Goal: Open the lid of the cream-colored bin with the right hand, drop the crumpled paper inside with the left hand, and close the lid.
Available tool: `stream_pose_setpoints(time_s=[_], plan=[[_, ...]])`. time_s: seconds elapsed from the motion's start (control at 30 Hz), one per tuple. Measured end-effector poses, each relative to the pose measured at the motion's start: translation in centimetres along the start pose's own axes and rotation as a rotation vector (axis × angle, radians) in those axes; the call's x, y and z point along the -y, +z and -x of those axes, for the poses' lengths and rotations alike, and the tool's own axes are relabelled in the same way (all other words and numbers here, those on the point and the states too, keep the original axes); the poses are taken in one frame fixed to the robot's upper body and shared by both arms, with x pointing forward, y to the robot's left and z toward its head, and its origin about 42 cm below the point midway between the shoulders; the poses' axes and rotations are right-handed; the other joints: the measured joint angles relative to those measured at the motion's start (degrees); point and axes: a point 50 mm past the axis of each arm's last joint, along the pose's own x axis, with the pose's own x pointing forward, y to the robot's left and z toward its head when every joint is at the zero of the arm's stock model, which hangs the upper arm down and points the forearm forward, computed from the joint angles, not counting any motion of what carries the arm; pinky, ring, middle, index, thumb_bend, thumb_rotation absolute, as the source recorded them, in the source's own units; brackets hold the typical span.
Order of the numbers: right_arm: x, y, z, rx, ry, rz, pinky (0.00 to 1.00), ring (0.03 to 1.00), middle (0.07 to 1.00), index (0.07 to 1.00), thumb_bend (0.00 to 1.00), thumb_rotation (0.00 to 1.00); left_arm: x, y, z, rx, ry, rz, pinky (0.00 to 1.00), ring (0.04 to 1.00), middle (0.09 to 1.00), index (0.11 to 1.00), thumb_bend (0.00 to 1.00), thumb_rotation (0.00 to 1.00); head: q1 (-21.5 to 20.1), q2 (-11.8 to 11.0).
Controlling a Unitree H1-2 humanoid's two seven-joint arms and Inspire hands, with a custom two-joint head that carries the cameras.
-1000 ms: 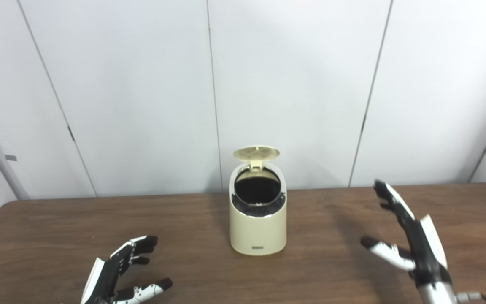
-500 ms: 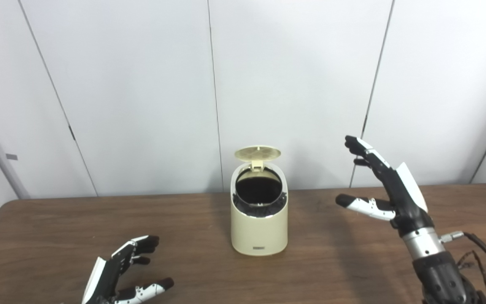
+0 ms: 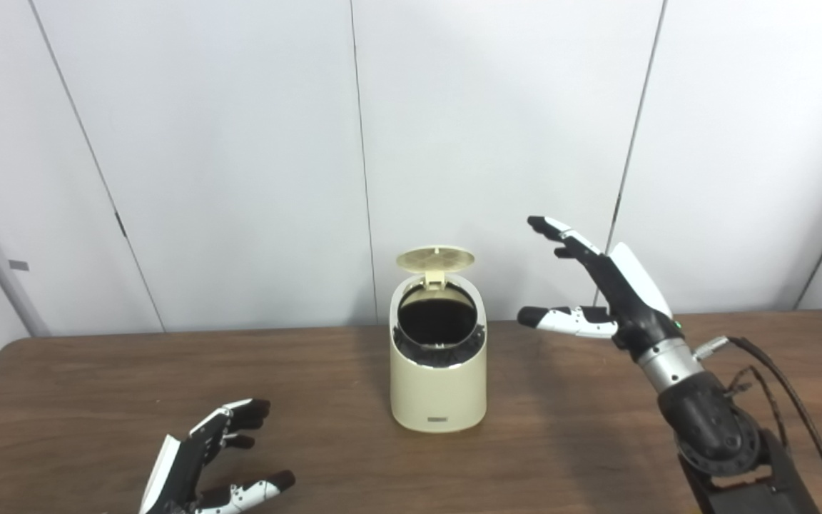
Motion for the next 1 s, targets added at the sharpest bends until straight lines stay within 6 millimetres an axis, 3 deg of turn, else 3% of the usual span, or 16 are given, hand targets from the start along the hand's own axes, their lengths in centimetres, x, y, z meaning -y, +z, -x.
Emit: stream_pose_setpoints(time_s=[0.3,1.0], plan=[[-1.0,0.7,-2.5,0.02,0.074,0.05,0.74,0.837,0.878,0.88,1.0,0.7,0.2,0.1,0.1,-0.013,-0.001,0.003,0.67,0.754,0.76,0.749,0.92,0.24,0.26,-0.09],[-2.1,2.0,-6.1,-0.006,0.174,0.138,0.73,0.84,0.877,0.889,1.0,0.69,0.8,0.4,0.2,-0.004,-0.011,-0.012,0.62,0.73,0.751,0.736,0.93,0.26,1.14,-0.26]])
